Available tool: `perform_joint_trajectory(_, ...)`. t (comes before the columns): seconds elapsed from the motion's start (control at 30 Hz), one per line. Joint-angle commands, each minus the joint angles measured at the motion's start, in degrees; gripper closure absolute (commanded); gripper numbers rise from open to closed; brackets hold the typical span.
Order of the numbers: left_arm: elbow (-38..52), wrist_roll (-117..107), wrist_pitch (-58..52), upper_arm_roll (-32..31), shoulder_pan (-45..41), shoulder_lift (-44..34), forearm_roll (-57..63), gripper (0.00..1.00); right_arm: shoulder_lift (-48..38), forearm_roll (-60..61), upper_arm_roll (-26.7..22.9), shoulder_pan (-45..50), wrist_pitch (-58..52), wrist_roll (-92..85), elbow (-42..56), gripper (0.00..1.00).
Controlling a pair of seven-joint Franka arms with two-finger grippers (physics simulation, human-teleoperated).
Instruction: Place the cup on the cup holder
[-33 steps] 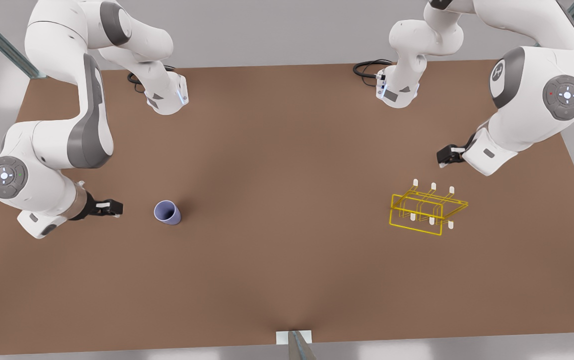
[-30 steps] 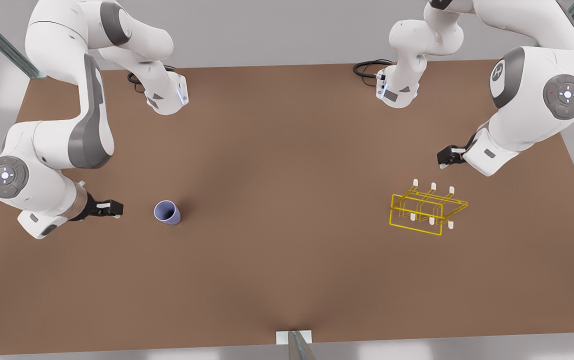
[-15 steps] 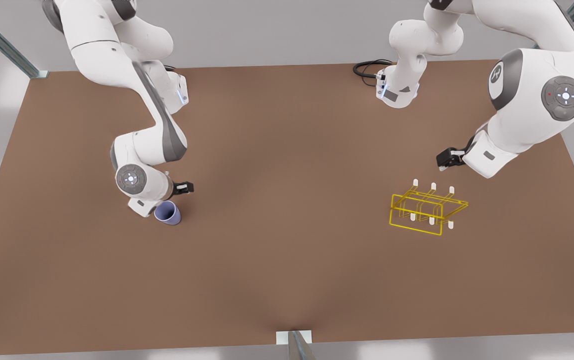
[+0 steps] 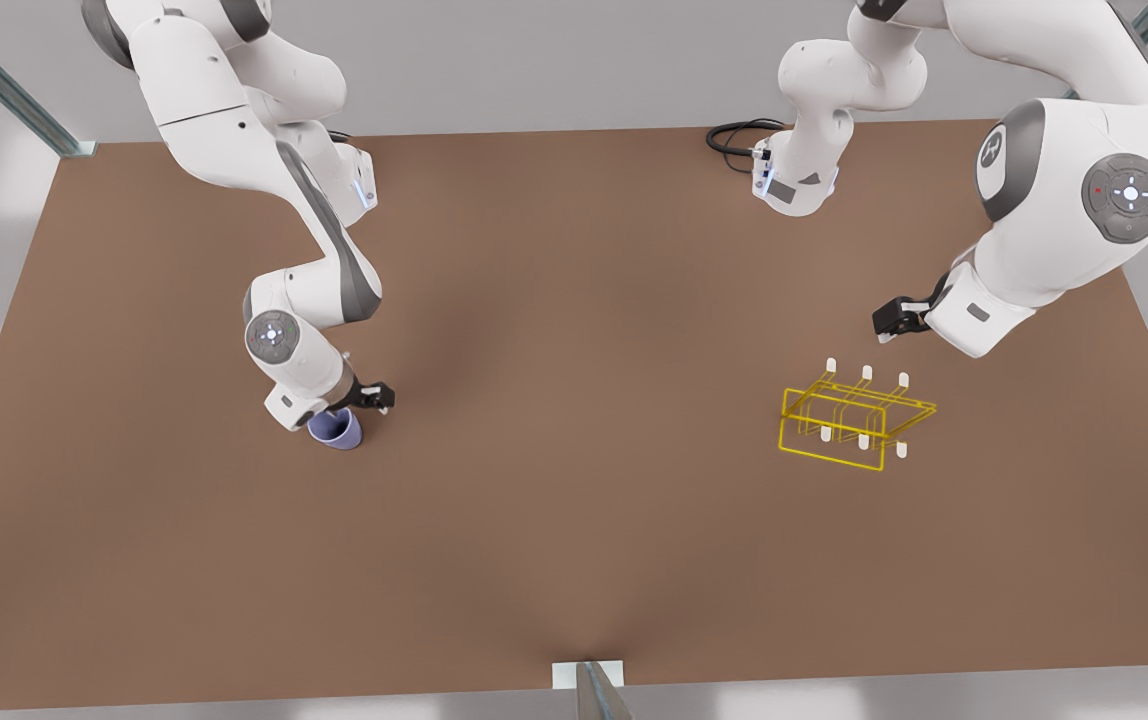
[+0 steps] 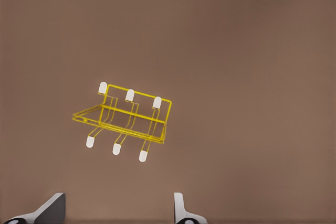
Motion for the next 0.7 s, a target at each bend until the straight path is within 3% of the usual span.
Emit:
perform_joint_trajectory(0.0, 0.0, -0.3, 0.0, 0.0, 0.0, 0.0, 0.0, 0.00, -0.1, -0.2, 0.0, -0.1, 3.0, 3.5, -0.6, 0.00)
perform_joint_trajectory(0.67, 0.0, -0.3, 0.0, 0.0, 0.0, 0.4, 0.0, 0.00, 2.4, -1.4, 0.0, -0.9, 4.2, 3.5, -2.4, 0.00)
